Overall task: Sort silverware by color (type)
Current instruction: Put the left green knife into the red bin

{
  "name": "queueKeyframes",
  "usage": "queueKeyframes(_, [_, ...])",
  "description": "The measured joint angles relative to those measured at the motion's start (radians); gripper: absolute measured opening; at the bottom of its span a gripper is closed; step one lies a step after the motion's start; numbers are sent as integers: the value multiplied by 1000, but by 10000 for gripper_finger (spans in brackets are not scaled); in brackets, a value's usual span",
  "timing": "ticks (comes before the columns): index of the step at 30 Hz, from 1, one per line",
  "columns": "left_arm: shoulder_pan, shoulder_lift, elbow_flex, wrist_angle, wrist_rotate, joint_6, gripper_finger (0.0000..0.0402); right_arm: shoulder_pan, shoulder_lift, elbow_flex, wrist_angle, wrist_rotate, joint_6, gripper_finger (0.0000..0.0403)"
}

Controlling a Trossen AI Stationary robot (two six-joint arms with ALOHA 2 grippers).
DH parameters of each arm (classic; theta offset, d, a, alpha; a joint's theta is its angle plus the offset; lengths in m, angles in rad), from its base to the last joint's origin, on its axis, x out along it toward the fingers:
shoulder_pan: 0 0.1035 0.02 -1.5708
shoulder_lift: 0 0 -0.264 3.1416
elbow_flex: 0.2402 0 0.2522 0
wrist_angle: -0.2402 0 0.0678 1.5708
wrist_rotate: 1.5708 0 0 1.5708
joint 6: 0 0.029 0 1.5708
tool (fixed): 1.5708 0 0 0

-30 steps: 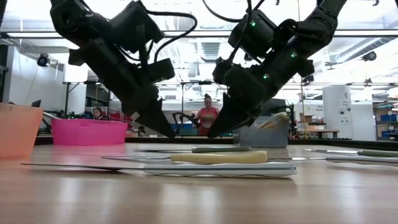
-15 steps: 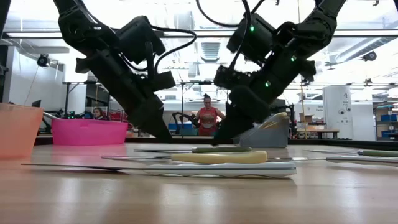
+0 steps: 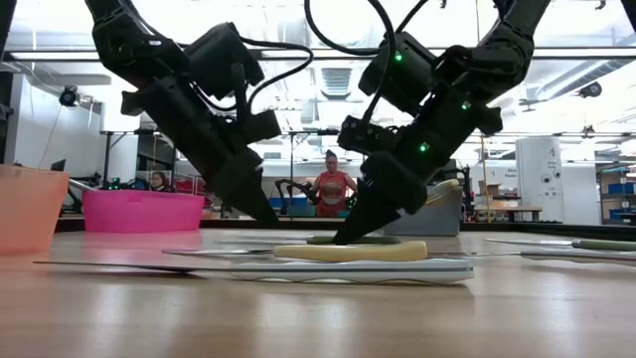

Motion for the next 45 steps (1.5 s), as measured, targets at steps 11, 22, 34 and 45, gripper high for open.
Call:
queueKeyframes(11, [-23,-282,-8,-58,-3,39,0,-16,-38,-3,40,-53,87,7])
queueKeyframes(22, [-74,-606,-9,-177,-56,72,0,-48,-58,-5,52,-135,103,4])
queueKeyframes(34, [-130,-470,-18,-217,-24,38,0,-67,-94,-8,56,-135,104,7])
queueKeyframes(45, [-141,-85,-2,89,27,-37,0,-79,-304,-30,-263,-104,30,8])
